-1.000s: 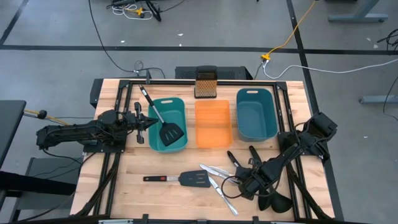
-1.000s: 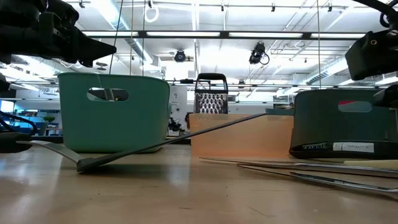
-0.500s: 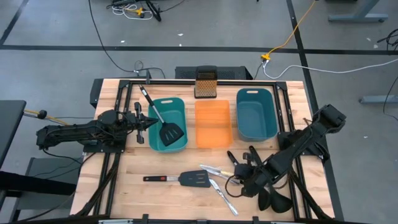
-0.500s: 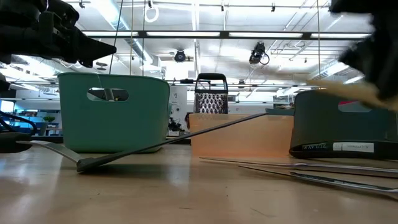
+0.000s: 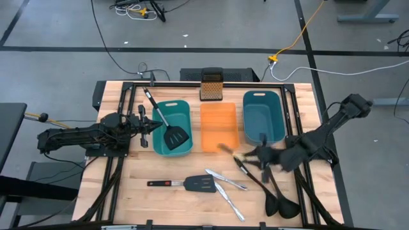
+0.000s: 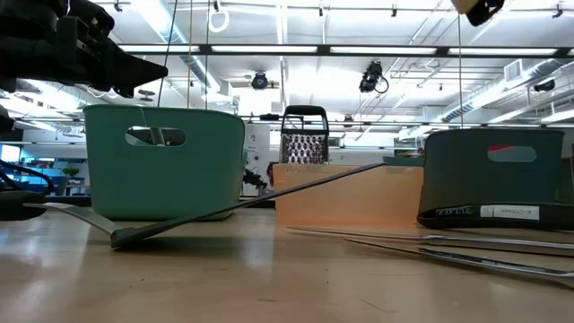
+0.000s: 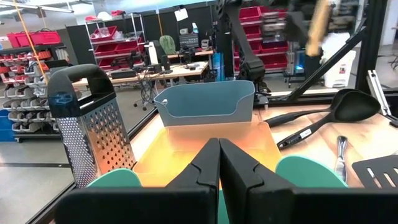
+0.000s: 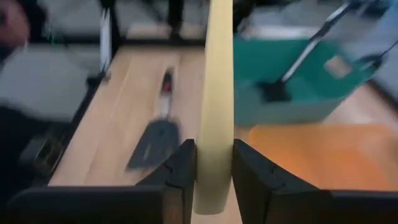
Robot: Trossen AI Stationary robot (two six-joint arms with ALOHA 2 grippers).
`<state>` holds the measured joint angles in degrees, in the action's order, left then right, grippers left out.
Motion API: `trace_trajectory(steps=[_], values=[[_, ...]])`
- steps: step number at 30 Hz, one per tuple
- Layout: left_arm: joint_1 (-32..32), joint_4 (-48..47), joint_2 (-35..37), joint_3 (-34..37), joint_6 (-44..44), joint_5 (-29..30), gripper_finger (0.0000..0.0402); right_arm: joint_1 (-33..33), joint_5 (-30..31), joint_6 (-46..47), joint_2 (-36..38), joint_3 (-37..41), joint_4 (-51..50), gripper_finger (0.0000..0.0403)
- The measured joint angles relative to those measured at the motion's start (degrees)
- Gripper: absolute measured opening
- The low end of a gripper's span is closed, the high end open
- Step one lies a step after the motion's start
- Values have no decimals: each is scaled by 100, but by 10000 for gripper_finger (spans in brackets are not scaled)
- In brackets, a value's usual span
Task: Pick & Place Kitchen Items
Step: Put the yellow table knife into the orange bin
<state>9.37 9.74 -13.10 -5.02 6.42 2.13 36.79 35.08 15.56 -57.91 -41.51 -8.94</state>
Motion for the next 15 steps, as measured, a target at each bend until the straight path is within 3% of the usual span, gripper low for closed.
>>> trace_trajectory(steps=[8, 15], values=[[0, 1, 0, 47, 12, 2, 9, -37, 302, -48, 2034, 1891, 1309, 85], [-1, 3, 0, 70, 36, 1, 9, -35, 406, -387, 2587, 3046, 2690, 85]])
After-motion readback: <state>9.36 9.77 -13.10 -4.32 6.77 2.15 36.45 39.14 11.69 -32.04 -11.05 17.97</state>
